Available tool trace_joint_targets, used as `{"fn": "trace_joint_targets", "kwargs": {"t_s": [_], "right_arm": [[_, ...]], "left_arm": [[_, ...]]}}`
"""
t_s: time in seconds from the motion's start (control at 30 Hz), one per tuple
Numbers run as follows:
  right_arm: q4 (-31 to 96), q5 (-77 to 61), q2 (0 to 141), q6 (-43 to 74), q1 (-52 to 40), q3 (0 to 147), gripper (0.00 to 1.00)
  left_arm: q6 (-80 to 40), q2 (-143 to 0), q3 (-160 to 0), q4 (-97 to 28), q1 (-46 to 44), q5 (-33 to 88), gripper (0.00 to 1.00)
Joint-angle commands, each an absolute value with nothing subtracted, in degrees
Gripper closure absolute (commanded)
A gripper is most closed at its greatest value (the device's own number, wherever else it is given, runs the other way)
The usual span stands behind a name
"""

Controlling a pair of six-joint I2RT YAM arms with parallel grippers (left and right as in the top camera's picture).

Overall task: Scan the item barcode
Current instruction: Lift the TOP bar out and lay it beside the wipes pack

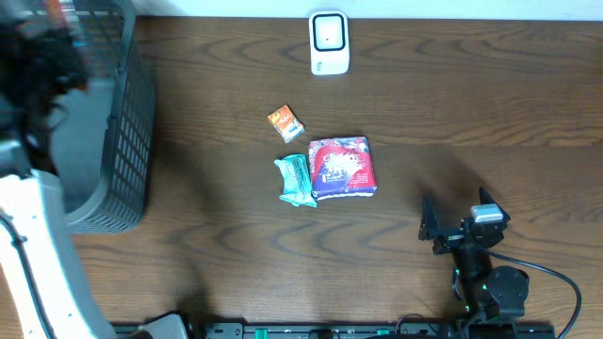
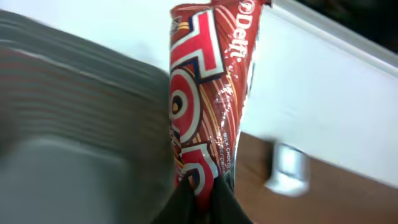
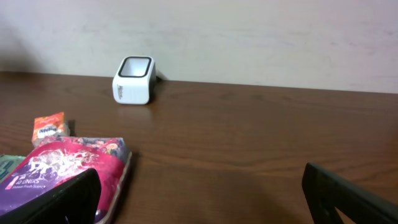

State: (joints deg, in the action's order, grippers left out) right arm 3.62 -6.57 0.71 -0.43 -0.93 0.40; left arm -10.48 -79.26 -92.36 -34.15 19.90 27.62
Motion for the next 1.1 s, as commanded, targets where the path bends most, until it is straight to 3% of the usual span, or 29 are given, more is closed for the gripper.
{"fn": "trace_joint_targets", "kwargs": {"t_s": [0.0,0.2,0.37,0.77,0.87,0.9,0.97,1.0,1.07], "right_arm": [[3.84,-6.48,0.54,0.38,-0.80,0.30,0.01],[3.84,-6.48,0.56,0.38,-0.80,0.30,0.01],[3.84,-6.48,0.56,0.38,-0.80,0.30,0.01],[3.84,-6.48,0.56,0.38,-0.80,0.30,0.01],[3.84,-6.46,0.56,0.38,-0.80,0.30,0.01],[3.84,-6.46,0.56,0.38,-0.80,0.30,0.01],[3.84,-6.48,0.56,0.38,-0.80,0.30,0.01],[3.84,-6.48,0.56,0.38,-0.80,0.30,0.01],[3.84,-6.48,0.56,0.38,-0.80,0.30,0.01]], "left_arm": [[-13.21,-76.07,-92.88,-36.95,12.21,31.53,0.93],[-13.23,-77.38,-92.62,-50.72,-2.72,31.46,0.93],[-13.63,-83.99,-88.49,-52.05,-12.62,29.02,0.93],[-20.84,-106.13,-87.42,-50.26,-22.48,22.59,0.91],[-21.98,-108.99,-87.42,-49.19,-22.41,22.61,0.48],[-21.98,-109.06,-87.44,-49.04,-22.28,22.61,0.41],[-21.98,-108.62,-88.12,-49.06,-21.37,22.65,0.15],[-21.98,-108.20,-88.58,-49.32,-20.78,22.70,0.09],[-21.98,-106.85,-89.25,-49.89,-19.59,22.94,0.07]]}}
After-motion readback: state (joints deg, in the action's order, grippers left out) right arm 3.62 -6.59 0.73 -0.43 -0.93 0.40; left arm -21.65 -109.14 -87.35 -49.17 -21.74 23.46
